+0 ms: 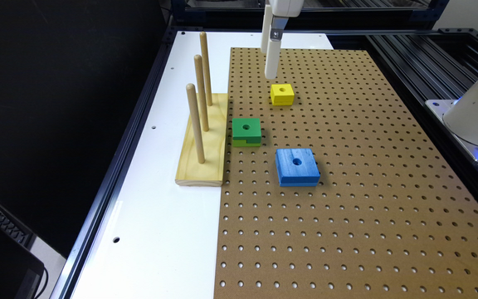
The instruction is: Pick up green block.
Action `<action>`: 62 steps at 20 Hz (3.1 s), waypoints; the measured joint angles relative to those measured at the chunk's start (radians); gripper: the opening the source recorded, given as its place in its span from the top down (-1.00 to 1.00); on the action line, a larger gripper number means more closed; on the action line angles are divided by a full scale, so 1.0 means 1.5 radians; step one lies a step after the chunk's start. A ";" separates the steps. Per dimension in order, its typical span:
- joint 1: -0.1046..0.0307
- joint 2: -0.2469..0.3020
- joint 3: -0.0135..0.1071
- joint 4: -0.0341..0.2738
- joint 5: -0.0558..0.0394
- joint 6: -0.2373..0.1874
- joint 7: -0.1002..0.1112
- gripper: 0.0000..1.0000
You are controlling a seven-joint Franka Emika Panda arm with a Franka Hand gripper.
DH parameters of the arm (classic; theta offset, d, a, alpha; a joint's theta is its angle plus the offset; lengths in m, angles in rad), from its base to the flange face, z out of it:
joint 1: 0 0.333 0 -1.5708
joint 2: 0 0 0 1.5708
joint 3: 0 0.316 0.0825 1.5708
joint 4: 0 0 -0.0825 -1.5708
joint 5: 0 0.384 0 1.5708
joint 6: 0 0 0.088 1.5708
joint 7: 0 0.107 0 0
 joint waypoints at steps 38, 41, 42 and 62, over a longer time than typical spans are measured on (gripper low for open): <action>-0.020 0.076 0.028 0.046 -0.0017 0.033 0.021 -1.00; -0.020 0.101 0.028 0.045 -0.0019 0.047 0.021 -1.00; -0.020 0.109 0.028 0.045 -0.0020 0.054 0.021 -1.00; -0.019 0.167 0.030 0.047 -0.0043 0.102 0.022 -1.00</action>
